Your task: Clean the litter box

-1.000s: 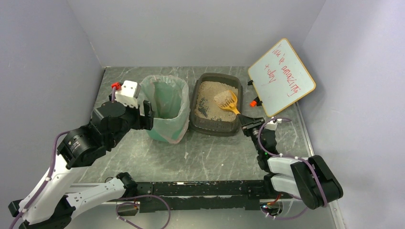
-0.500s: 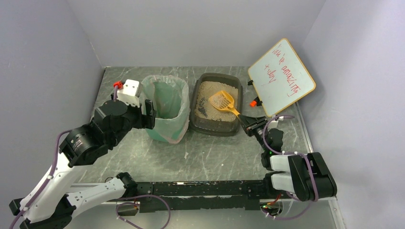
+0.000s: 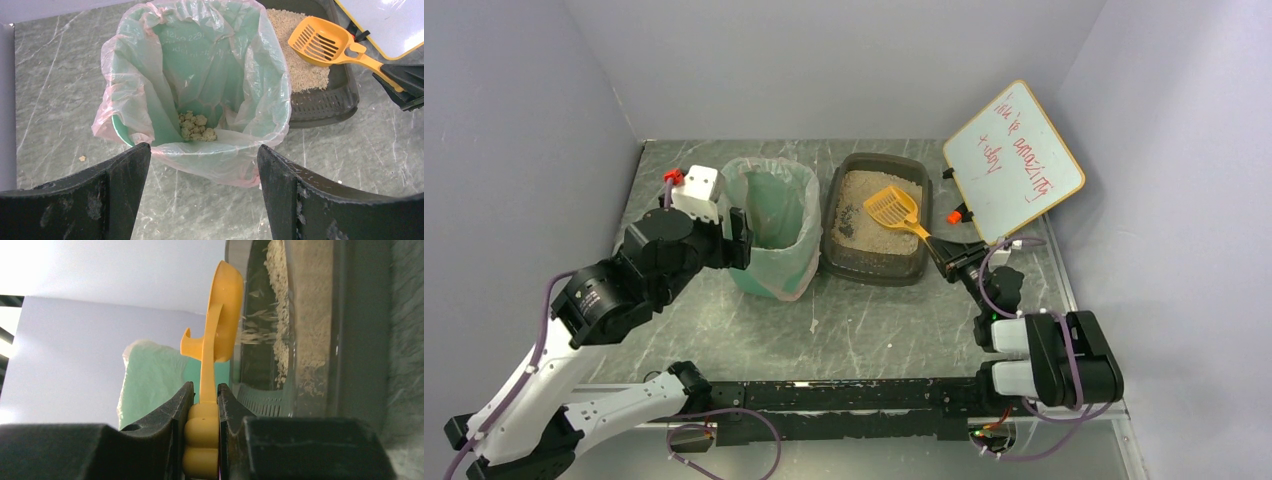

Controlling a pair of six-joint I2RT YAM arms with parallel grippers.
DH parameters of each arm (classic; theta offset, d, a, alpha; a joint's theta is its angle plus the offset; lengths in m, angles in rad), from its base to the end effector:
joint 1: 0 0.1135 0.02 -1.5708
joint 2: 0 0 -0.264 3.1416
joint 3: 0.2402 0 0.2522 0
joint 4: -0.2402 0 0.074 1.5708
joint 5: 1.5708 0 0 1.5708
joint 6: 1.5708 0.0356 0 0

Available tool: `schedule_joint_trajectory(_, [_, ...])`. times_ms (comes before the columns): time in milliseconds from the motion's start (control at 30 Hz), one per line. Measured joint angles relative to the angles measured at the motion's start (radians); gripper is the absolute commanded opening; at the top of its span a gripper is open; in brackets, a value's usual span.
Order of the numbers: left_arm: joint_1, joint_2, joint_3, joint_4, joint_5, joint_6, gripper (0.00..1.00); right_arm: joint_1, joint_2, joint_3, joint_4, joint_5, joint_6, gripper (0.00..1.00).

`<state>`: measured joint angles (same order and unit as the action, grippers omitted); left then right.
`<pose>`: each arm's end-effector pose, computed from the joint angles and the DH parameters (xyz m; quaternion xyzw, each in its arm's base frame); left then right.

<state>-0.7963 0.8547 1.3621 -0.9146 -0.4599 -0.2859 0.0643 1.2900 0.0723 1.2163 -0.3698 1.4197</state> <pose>0.1014 -0.0811 0.4422 0.0842 0.8188 -0.1124 0.5567 0.1938 0.0254 0.1579 0.3349 0.6233 0.5653 0.4241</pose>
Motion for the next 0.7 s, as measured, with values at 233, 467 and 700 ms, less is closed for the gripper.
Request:
schedule_joint_trajectory(233, [0.000, 0.000, 0.000, 0.011, 0.000, 0.000, 0.84, -0.010, 0.082, 0.011, 0.068, -0.023, 0.051, 0.00])
schedule_joint_trajectory(467, [0.000, 0.000, 0.000, 0.011, -0.003, 0.001, 0.84, 0.013, 0.050, 0.029, 0.047, -0.023, 0.047, 0.00])
schedule_joint_trajectory(700, [0.000, 0.000, -0.012, 0.017, -0.009, 0.003, 0.85, 0.053, -0.048, 0.035, -0.026, -0.013, 0.013, 0.00])
